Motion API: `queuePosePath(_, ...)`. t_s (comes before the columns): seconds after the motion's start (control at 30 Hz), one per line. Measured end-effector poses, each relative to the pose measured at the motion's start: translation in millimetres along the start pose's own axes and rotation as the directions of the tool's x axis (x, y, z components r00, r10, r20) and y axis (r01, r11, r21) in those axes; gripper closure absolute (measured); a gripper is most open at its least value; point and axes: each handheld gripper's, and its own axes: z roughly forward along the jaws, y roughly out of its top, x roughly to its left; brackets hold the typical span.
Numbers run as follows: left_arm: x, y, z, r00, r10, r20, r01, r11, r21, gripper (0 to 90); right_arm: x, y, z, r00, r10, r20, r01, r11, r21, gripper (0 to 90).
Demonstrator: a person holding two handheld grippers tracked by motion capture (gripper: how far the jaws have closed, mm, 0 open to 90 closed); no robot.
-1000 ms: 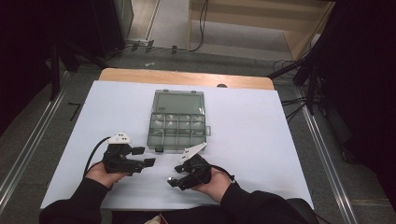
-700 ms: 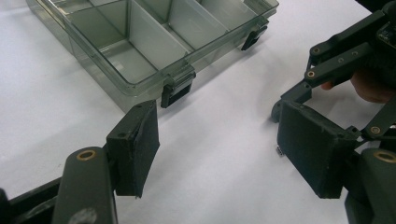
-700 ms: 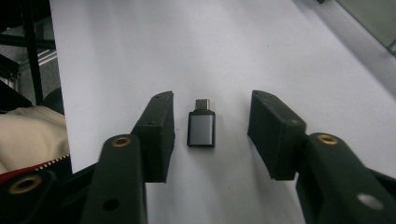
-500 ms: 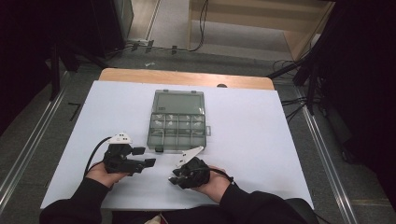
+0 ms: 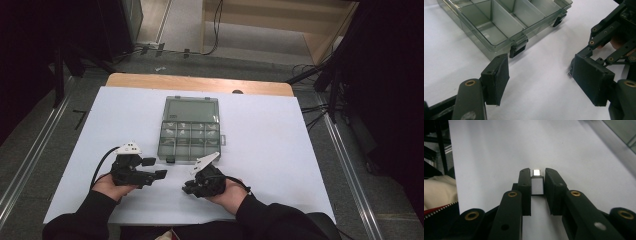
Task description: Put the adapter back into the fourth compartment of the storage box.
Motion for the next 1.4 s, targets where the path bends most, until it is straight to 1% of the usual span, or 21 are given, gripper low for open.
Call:
queuePosePath(0.1,-0.1,0.4,0.4,1.0000,0.002,0.004,-0.002,1.0000,-0.002,29.9,-2.9,0.2,-0.8,0.9997,0.022,-0.013,-0.022,1.000,0.001,73.6)
queuePosePath(0.37,-1.8,4.7,3.1,0.9998,0.013,0.013,-0.013,0.9999,-0.003,29.9,-11.2,0.5,-10.8,0.9971,0.073,-0.021,-0.073,0.997,-0.016,73.6)
queuePosePath(0.57,-5.0,11.6,8.0,0.9991,0.022,0.037,-0.022,0.9998,0.002,30.0,-17.7,-3.1,-21.1,0.9936,0.111,-0.021,-0.112,0.993,-0.042,73.6)
queuePosePath(0.67,-7.4,16.2,10.9,0.9982,0.036,0.048,-0.036,0.9993,-0.003,30.0,-20.6,-5.8,-26.3,0.9923,0.123,-0.015,-0.124,0.991,-0.057,73.6)
queuePosePath(0.7,-8.4,17.7,12.0,0.9980,0.039,0.050,-0.039,0.9992,-0.005,30.0,-20.8,-6.6,-28.5,0.9904,0.137,-0.013,-0.138,0.989,-0.055,73.6)
queuePosePath(0.73,-9.0,19.2,13.0,0.9974,0.045,0.056,-0.045,0.9990,-0.004,29.9,-21.9,-7.5,-30.1,0.9908,0.135,-0.010,-0.136,0.989,-0.063,73.6)
queuePosePath(0.9,-10.6,25.2,19.0,0.9955,0.059,0.074,-0.059,0.9982,-0.001,30.0,-24.8,-12.3,-38.3,0.9865,0.164,0.003,-0.163,0.984,-0.079,73.6)
queuePosePath(0.93,-10.8,26.4,20.1,0.9952,0.062,0.076,-0.062,0.9981,0.000,30.0,-25.0,-13.3,-40.0,0.9846,0.175,0.006,-0.174,0.982,-0.081,73.6)
queuePosePath(1.17,-12.8,33.0,26.8,0.9926,0.084,0.088,-0.085,0.9964,0.006,30.0,-28.0,-19.5,-49.2,0.9787,0.204,0.022,-0.201,0.975,-0.097,73.6)
queuePosePath(1.37,-13.0,35.8,31.0,0.9912,0.090,0.097,-0.092,0.9957,0.010,30.0,-30.9,-23.2,-56.5,0.9745,0.221,0.037,-0.216,0.970,-0.114,73.6)
queuePosePath(1.4,-13.2,36.1,31.4,0.9915,0.091,0.093,-0.092,0.9957,0.011,30.0,-31.5,-23.6,-57.8,0.9738,0.225,0.036,-0.219,0.969,-0.117,73.6)
